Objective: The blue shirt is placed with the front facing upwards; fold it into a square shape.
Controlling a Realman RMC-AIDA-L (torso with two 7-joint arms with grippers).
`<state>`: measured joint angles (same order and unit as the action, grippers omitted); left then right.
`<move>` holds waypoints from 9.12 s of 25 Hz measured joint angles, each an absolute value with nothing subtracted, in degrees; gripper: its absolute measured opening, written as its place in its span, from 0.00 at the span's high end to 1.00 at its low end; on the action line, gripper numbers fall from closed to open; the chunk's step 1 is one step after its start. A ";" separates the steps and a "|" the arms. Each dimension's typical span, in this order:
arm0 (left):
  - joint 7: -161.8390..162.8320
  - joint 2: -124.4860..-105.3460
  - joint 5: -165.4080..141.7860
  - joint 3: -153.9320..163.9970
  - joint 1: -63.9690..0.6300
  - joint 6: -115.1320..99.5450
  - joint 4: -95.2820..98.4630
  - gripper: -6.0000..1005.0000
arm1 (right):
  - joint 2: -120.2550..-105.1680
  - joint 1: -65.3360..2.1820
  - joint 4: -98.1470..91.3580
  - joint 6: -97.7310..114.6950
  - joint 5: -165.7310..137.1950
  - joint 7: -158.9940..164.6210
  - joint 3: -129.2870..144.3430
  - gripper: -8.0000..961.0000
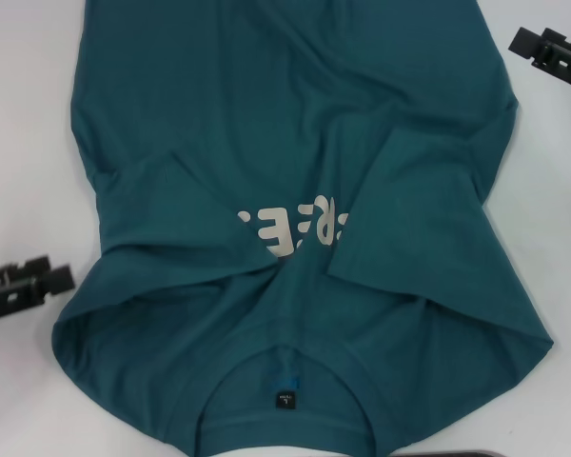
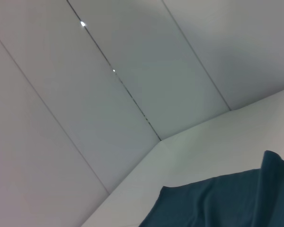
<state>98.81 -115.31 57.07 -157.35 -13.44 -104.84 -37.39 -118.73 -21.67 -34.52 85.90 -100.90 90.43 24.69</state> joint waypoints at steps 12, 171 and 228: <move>102.58 -116.03 49.11 -157.20 -13.06 -102.61 -39.38 0.10 | -118.69 -23.34 -34.59 85.29 -101.05 91.67 24.65 0.06; 107.05 -115.13 40.78 -155.75 -17.85 -99.23 -41.37 0.95 | -112.48 -19.77 -36.49 103.45 -143.80 121.45 26.09 0.78; 109.25 -112.33 34.38 -161.52 -20.57 -108.68 -40.86 0.92 | -111.37 -12.75 -37.00 109.01 -141.88 108.10 8.55 0.96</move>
<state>109.25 -112.33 34.38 -161.51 -20.57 -108.68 -40.86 -111.37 -12.75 -37.00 109.01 -141.88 108.10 8.55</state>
